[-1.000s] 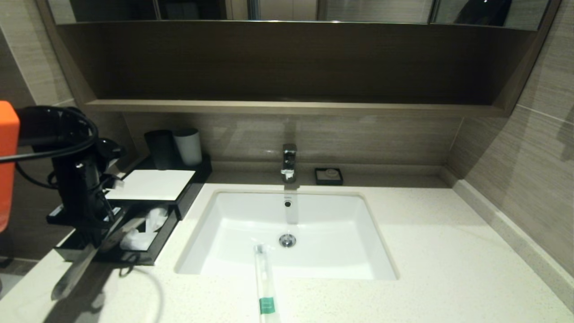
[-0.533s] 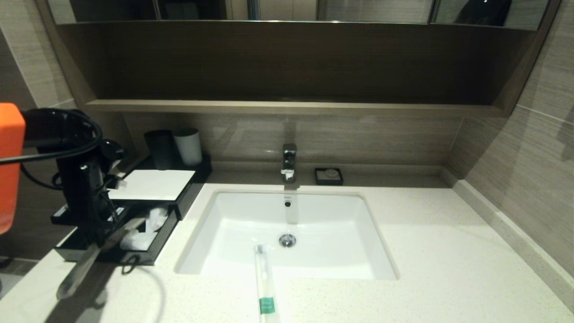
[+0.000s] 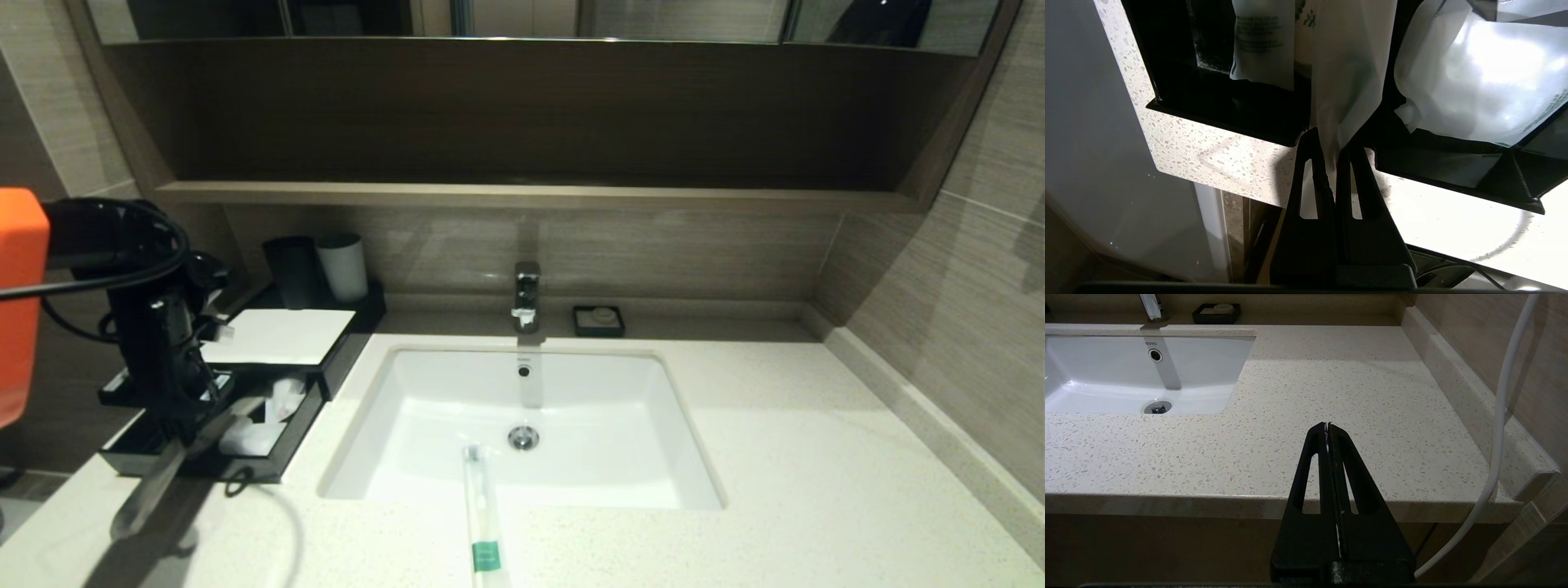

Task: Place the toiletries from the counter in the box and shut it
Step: Place the bathroom toiletry into the drawer

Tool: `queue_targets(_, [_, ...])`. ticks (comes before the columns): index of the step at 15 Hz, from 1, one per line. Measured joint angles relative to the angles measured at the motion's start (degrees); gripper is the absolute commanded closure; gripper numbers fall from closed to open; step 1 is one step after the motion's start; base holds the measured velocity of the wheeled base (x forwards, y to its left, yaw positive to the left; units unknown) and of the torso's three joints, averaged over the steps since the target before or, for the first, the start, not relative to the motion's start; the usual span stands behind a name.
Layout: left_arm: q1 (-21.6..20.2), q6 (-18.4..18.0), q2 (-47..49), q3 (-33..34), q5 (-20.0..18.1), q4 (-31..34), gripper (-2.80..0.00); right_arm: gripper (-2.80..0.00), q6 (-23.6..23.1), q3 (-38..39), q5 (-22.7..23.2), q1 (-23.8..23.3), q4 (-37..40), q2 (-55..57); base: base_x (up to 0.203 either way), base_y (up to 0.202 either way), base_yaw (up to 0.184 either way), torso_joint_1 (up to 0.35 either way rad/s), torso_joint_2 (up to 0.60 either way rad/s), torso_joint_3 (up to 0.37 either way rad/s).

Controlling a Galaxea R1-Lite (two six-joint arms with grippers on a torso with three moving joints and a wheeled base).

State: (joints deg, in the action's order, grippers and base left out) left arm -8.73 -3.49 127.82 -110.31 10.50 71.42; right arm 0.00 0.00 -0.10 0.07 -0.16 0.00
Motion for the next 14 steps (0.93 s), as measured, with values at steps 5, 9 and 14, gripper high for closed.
queue_targets(5, [0.13, -0.04, -0.23, 0.0, 0.06, -0.5, 0.0, 0.0, 0.0, 0.0, 0.0, 0.0, 0.0, 0.0, 0.0, 0.0, 0.0, 0.0, 0.0, 0.0])
queue_targets(9, [0.22, 0.01, -0.48, 0.0, 0.15, -0.49, -2.8, 0.0, 0.0, 0.0, 0.0, 0.0, 0.0, 0.0, 0.0, 0.0, 0.0, 0.0, 0.0, 0.0])
queue_targets(14, [0.33, 0.01, -0.89, 0.01, 0.17, -0.45, -2.8, 0.0, 0.0, 0.0, 0.02, 0.0, 0.0, 0.0, 0.0, 0.0, 0.0, 0.0, 0.0, 0.0])
